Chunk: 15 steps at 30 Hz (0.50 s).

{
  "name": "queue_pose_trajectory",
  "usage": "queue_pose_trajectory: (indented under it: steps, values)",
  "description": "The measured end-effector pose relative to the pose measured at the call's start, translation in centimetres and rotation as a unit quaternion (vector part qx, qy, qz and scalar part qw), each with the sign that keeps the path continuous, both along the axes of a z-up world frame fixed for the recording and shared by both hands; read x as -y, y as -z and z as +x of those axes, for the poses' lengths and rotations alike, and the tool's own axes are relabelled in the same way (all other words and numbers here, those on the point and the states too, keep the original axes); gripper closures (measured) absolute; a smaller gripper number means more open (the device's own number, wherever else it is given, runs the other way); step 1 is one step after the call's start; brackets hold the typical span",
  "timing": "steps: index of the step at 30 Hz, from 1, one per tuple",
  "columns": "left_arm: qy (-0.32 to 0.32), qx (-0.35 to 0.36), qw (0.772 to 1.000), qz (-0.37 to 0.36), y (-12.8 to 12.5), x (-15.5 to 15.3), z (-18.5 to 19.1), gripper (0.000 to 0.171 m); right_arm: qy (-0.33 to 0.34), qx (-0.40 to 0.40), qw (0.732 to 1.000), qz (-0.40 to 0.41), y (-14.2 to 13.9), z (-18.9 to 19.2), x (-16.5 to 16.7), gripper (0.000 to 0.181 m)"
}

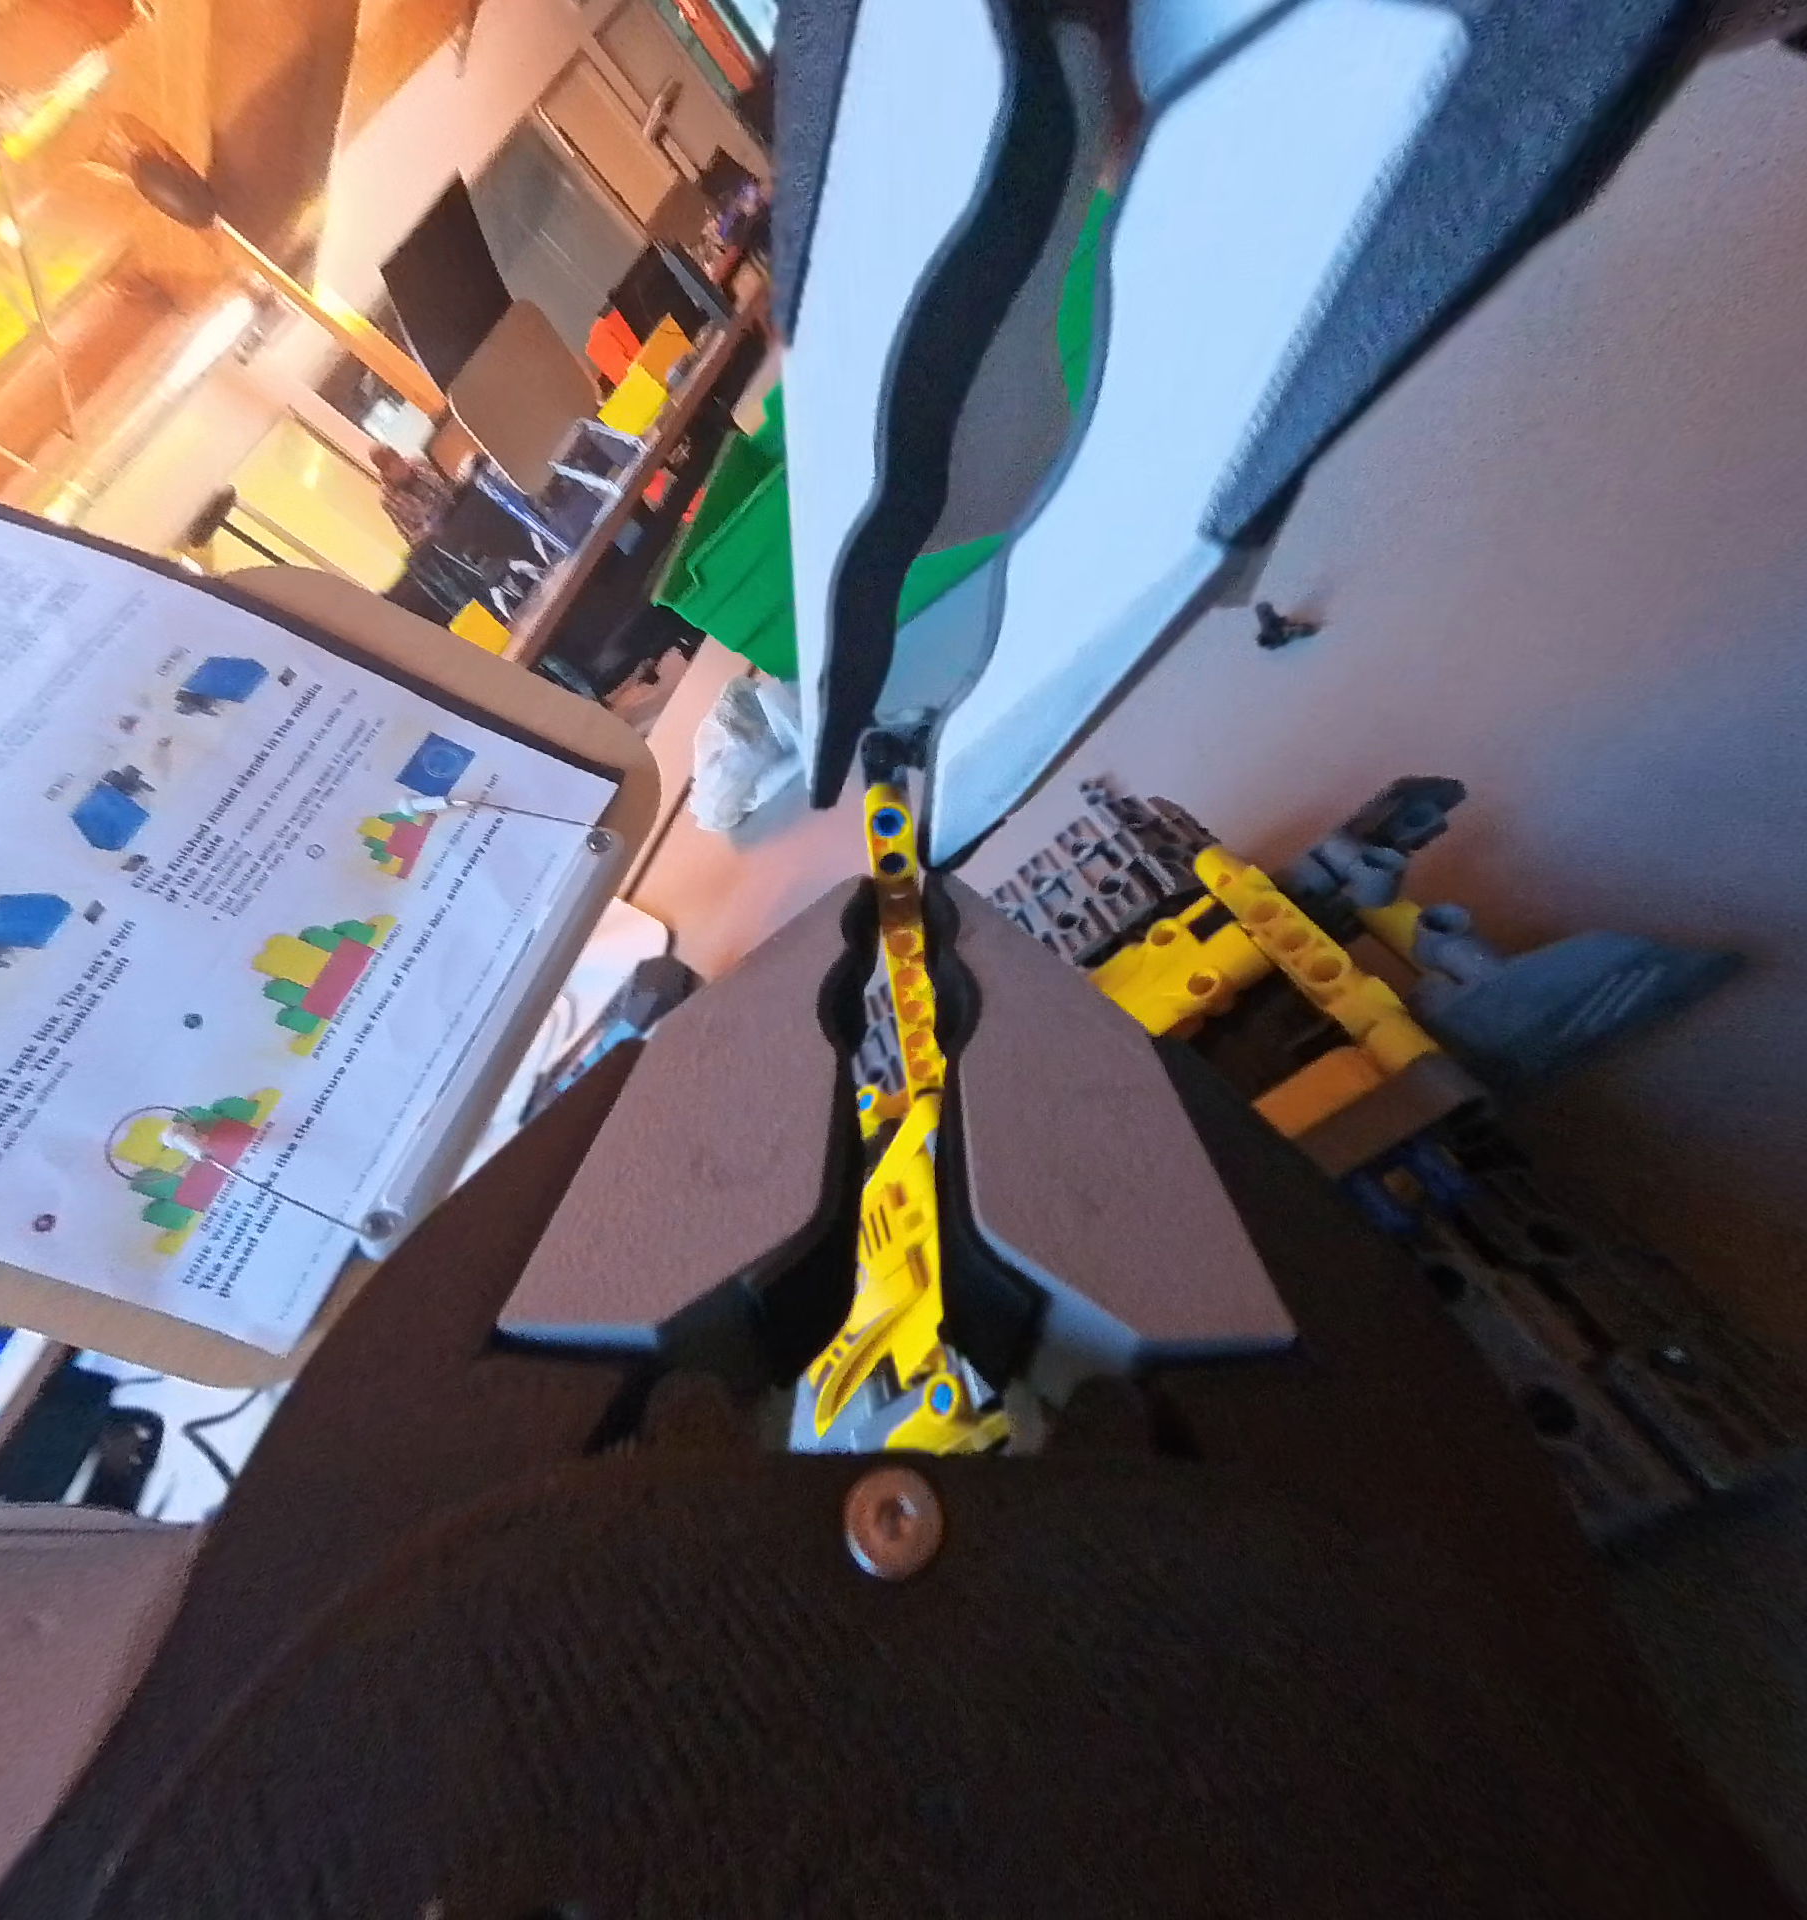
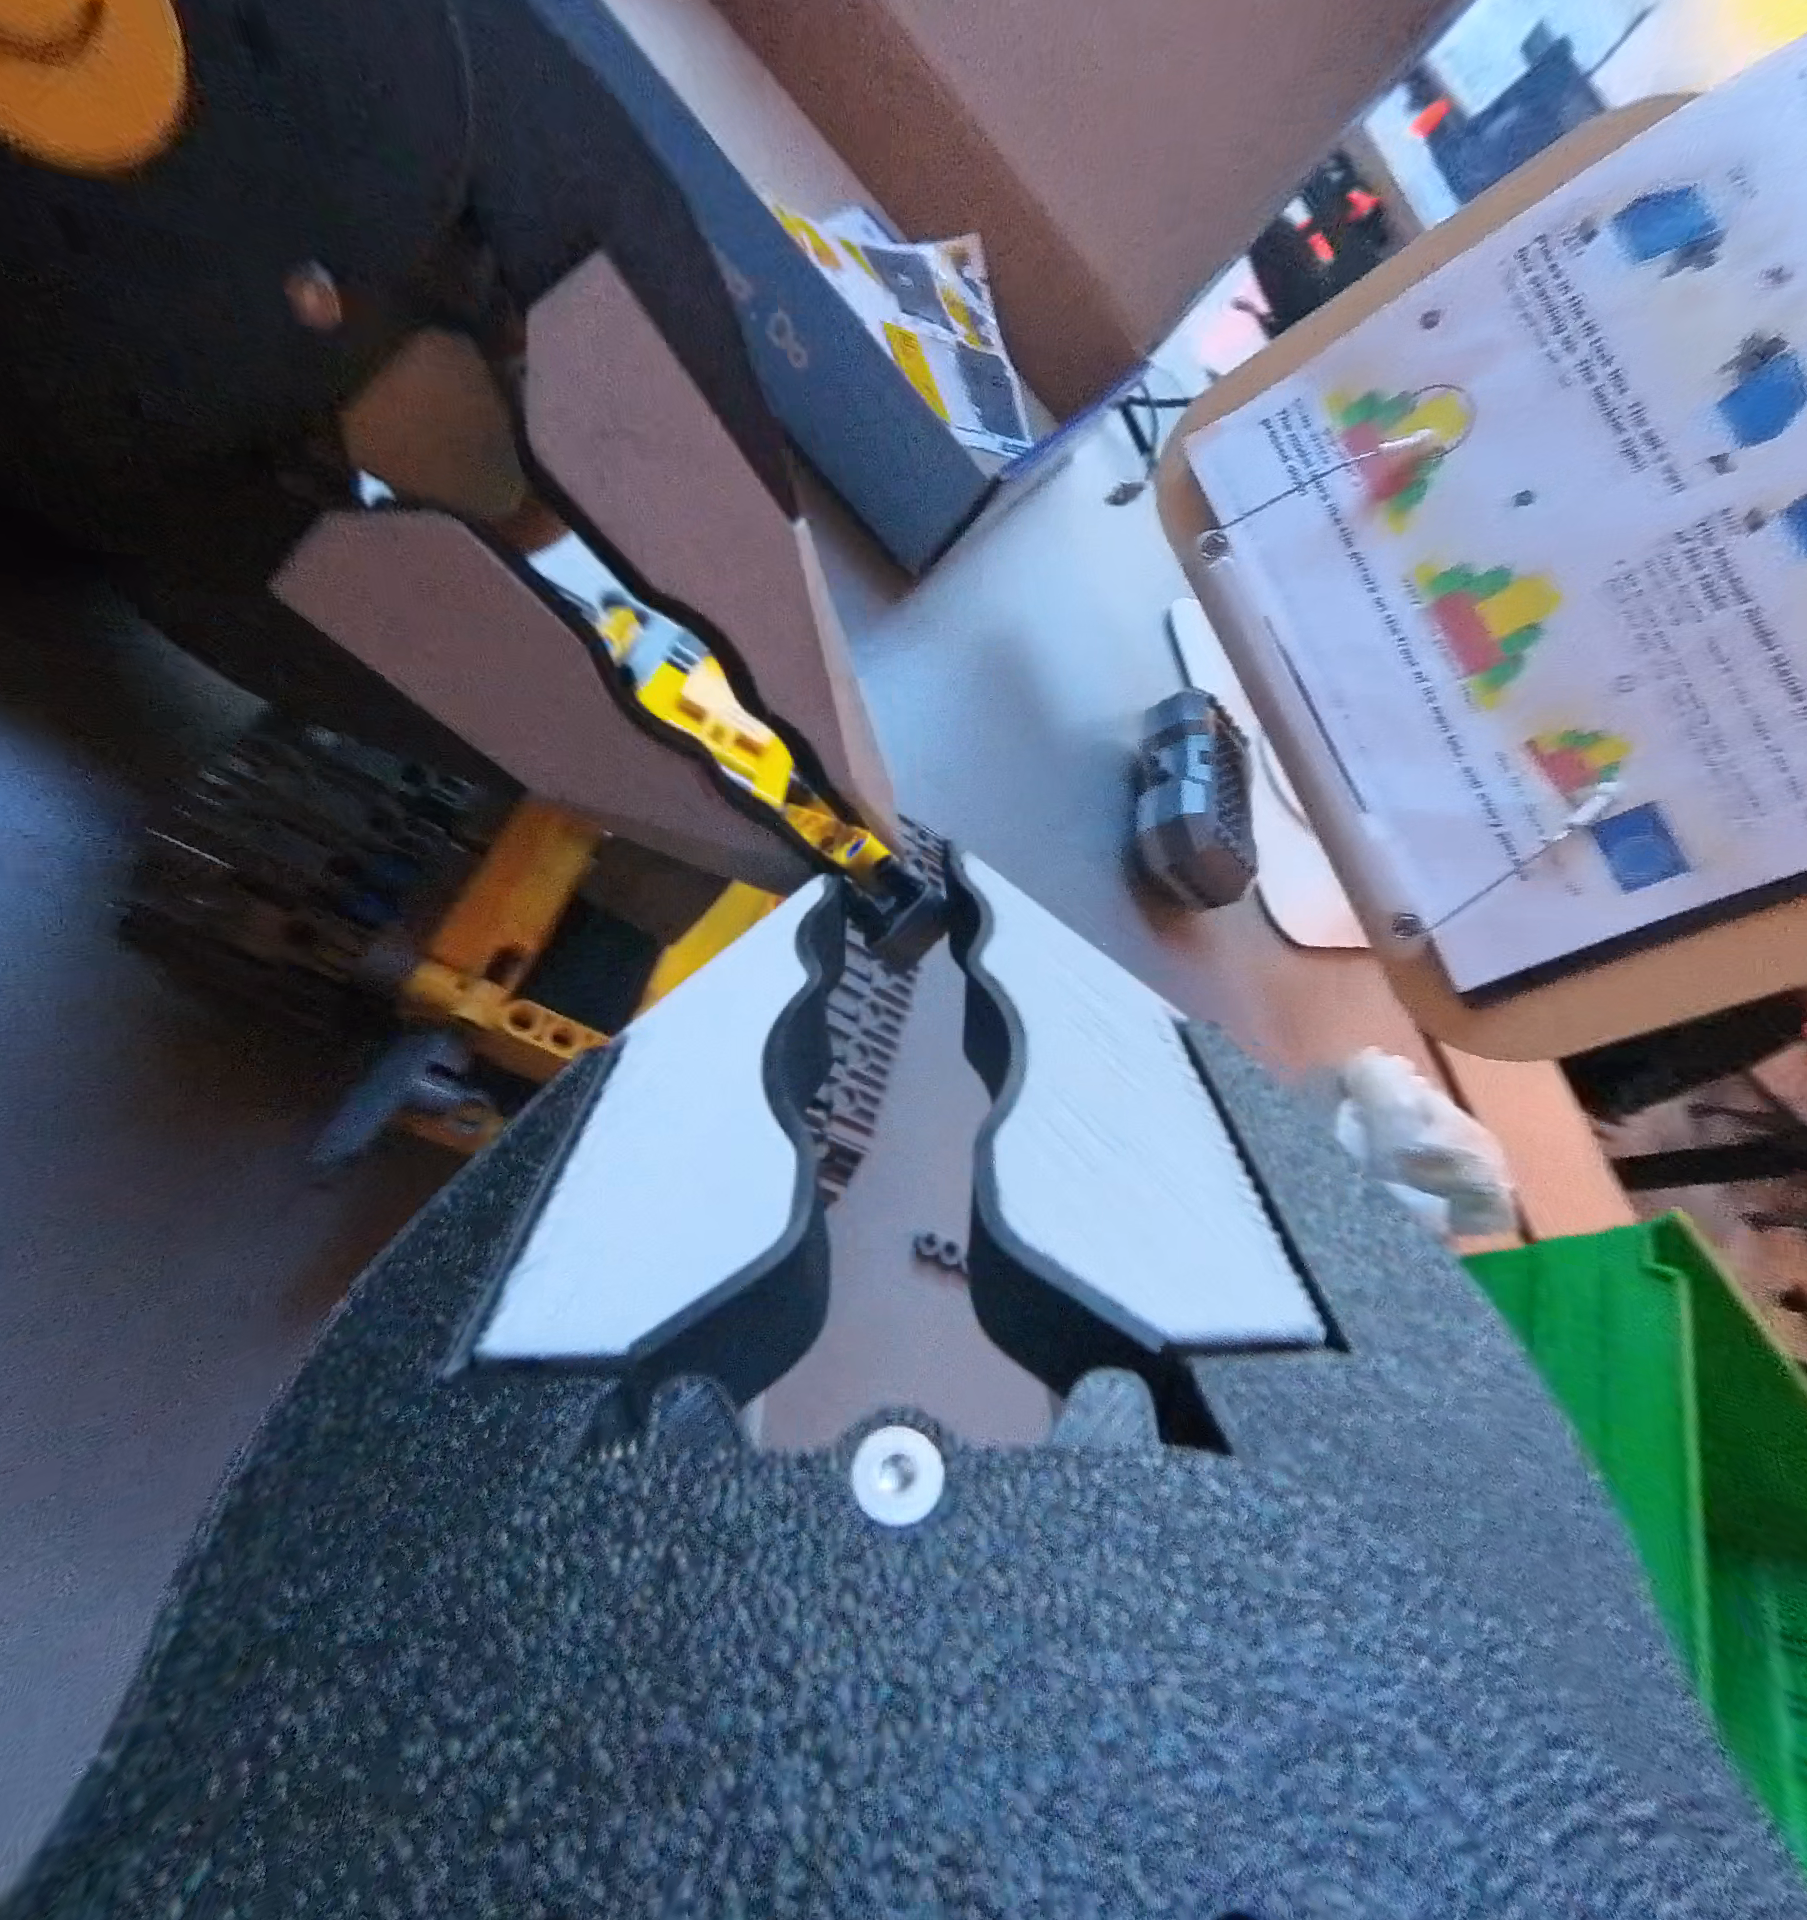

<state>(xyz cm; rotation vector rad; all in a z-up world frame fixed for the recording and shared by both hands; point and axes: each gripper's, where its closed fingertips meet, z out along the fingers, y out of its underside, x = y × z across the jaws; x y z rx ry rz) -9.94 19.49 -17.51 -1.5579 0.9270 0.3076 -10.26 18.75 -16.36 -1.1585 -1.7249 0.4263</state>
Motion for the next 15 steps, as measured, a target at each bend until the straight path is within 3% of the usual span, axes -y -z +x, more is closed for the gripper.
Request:
queue_pose_trajectory:
  steps: [9,15]
  values:
    - [0.010,0.004,1.000,0.029,-0.5,0.1,0.4,0.165,0.053,-0.038,0.997,-0.041,-1.0,2.8,0.2,0.155]
    - [0.015,-0.007,0.999,0.041,-0.6,0.2,0.6,0.164,0.044,-0.069,0.962,-0.261,-1.0,3.5,1.7,0.144]
